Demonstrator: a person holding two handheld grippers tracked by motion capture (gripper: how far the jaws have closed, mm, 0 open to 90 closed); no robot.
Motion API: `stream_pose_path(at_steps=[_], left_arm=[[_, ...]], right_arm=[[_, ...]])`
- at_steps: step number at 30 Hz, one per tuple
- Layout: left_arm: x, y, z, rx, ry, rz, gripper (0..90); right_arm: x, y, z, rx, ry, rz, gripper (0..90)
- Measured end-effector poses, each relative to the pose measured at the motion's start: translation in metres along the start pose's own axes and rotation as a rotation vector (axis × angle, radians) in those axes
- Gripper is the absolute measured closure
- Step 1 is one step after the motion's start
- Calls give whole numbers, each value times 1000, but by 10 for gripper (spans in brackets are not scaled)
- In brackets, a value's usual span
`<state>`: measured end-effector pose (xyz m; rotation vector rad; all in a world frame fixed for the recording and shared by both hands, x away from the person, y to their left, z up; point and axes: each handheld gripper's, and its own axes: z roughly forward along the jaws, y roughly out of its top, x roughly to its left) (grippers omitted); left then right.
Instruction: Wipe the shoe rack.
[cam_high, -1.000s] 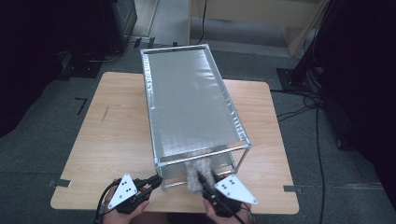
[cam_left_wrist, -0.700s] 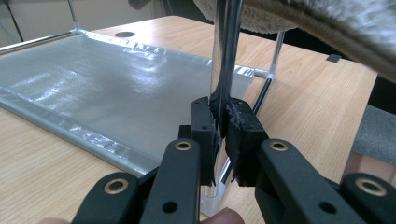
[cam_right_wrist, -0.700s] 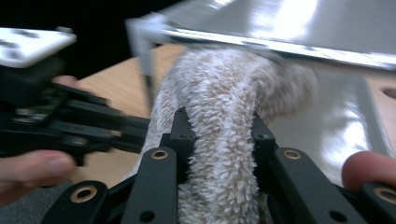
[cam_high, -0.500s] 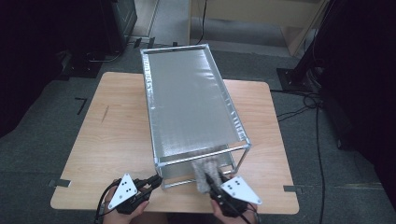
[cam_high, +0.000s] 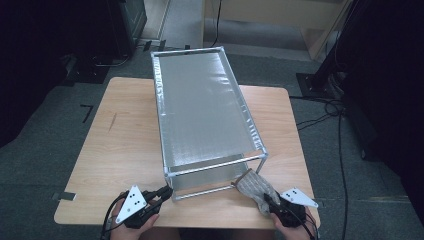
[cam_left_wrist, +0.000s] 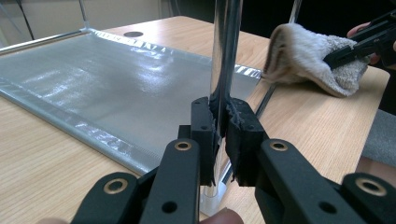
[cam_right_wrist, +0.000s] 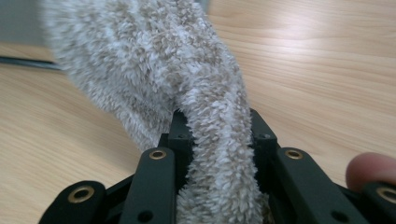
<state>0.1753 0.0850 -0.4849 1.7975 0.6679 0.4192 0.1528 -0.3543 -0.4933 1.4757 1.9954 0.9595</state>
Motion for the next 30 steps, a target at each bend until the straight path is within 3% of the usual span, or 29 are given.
stream_pose_path(at_steps=[4, 6, 9, 13, 15, 18, 21, 25, 30], left_arm=[[0, 0, 0, 0, -3, 0, 823], [2, -1, -2, 0, 3, -1, 823], [4, -1, -4, 0, 17, -6, 823], [9, -2, -8, -2, 45, -12, 823], [14, -3, -12, -1, 78, -26, 822], [29, -6, -23, -6, 114, -55, 821], [43, -11, -36, -16, 141, -83, 818], [57, -18, -52, -36, 153, -104, 815], [69, -27, -71, -60, 152, -120, 811]], right_arm=[[0, -3, 3, 5, -25, 42, 700], [6, -1, 6, 3, -47, 15, 701], [8, 1, 9, 3, -41, 7, 700], [2, 2, 8, 12, -27, -9, 699], [-3, 2, 6, 29, -33, -15, 698], [-18, 1, 0, 43, -118, 37, 697], [-34, -1, -3, 20, -150, 106, 696], [-32, 6, 4, -22, -177, 108, 691], [-26, 28, 24, -74, -198, 113, 687]])
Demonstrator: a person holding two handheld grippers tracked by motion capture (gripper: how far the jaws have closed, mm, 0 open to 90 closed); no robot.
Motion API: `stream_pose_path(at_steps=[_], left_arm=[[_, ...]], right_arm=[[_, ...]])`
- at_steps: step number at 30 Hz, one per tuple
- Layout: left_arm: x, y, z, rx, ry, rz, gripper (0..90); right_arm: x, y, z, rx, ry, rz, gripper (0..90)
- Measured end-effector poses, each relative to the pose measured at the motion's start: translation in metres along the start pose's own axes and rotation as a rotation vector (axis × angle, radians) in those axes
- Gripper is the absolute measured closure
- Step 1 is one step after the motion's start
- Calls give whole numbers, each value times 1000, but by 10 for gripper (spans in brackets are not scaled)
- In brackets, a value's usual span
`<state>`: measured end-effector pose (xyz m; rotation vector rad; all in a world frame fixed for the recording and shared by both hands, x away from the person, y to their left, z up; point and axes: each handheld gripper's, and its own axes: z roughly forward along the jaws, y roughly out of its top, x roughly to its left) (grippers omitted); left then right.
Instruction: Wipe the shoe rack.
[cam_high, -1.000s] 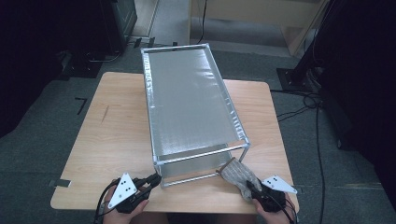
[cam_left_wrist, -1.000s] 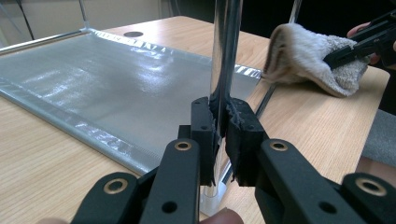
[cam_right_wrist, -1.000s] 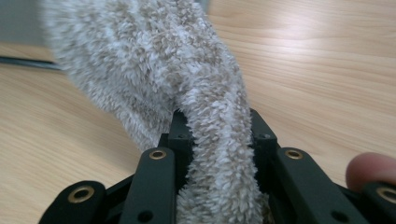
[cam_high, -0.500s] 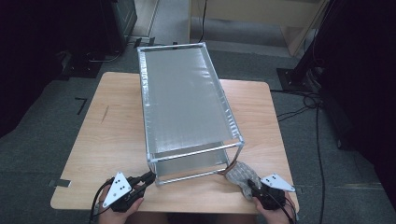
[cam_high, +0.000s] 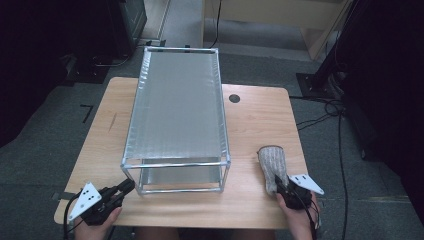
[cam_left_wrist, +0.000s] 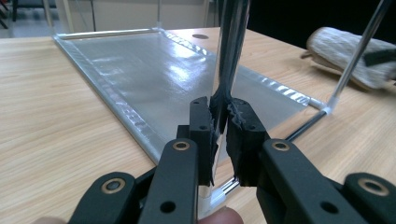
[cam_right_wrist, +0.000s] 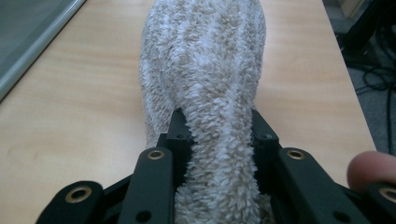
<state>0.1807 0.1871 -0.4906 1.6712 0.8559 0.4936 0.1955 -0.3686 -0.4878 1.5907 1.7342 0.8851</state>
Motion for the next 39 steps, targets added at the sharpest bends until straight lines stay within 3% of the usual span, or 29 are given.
stream_pose_path(at_steps=[3, 8, 11, 12, 14, 16, 18, 20, 21, 24, 28, 32, 36, 39], left_arm=[[9, -3, -11, -7, 24, -11, 811], [19, -7, -25, -18, 49, -8, 811], [21, -7, -29, -18, 51, -3, 812], [22, -8, -30, -22, 45, -6, 812], [27, -9, -34, -47, -36, -27, 794], [32, -10, -38, -29, -90, -36, 671], [40, -12, -44, -32, -129, -59, 557], [47, -11, -51, -61, -129, -105, 498], [49, -9, -54, -77, -110, -126, 441], [51, -5, -61, -86, -51, -128, 294], [57, -6, -64, -87, 8, -163, 213], [59, -5, -63, -74, 54, -159, 156], [64, -7, -57, -56, 84, -162, 136], [69, -9, -53, -51, 121, -181, 131]], right_arm=[[7, 16, 22, 2, -23, 33, 686], [16, 37, 54, 6, -40, 23, 683], [18, 47, 74, 23, -60, 43, 681], [18, 48, 79, 30, -61, 38, 675], [19, 49, 88, 34, -54, 36, 643], [19, 49, 91, 35, -48, 44, 570], [17, 48, 87, 7, -5, 43, 451], [17, 46, 79, -23, 30, 21, 338], [17, 44, 74, -38, 41, 8, 288], [11, 36, 53, -86, 96, 17, 183], [-4, 22, 29, -129, 114, 35, 117], [-24, 4, 11, -150, 111, 43, 75], [-39, -14, 3, -134, 108, 23, 43], [-50, -24, 0, -130, 102, 57, 40]])
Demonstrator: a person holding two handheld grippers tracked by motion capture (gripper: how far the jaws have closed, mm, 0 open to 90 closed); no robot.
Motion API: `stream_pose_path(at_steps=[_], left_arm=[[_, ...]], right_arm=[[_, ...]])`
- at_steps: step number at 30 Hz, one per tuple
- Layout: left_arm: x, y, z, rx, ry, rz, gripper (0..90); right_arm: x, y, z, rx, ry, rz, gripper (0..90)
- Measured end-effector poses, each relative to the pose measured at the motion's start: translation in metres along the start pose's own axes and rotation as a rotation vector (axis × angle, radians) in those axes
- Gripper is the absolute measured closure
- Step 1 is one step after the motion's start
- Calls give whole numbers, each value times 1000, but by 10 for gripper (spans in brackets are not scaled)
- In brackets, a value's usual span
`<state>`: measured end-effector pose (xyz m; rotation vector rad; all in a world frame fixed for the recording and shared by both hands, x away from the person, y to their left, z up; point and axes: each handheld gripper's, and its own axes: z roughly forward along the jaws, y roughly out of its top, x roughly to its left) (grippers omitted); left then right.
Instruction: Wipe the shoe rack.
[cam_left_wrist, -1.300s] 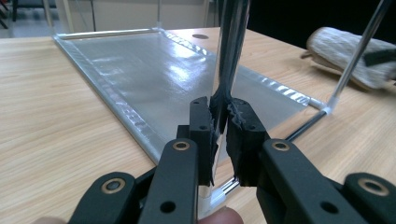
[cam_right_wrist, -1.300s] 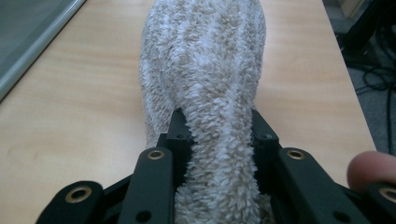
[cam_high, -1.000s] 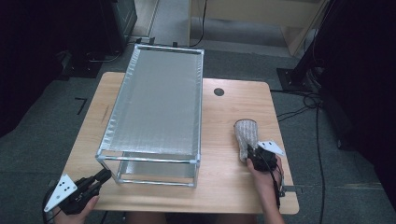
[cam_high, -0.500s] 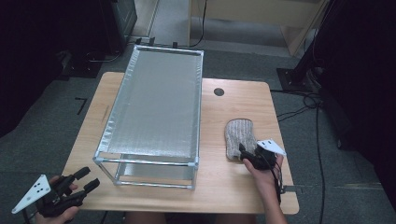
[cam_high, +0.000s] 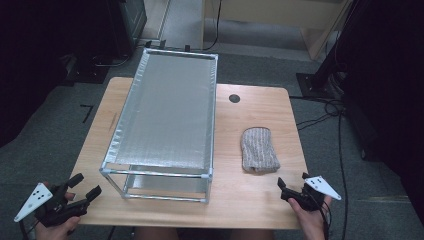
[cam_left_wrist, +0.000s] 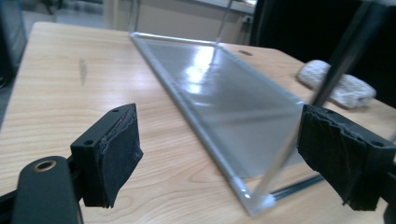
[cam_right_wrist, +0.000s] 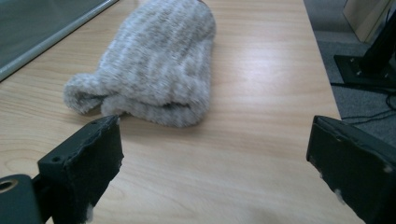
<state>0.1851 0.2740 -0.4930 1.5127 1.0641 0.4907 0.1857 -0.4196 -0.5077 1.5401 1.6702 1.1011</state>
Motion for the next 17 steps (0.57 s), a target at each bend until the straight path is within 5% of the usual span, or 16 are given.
stream_pose_path(at_steps=[4, 8, 17], left_arm=[[8, -1, 7, -18, 86, -26, 130], [12, -5, 17, 22, 156, -10, 119], [13, -8, 21, 31, 180, -28, 110]], right_arm=[[-12, -6, -4, 1, -32, 33, 41], [-19, -8, -7, -20, -28, 65, 49], [-24, -11, -4, -13, 7, 132, 65]])
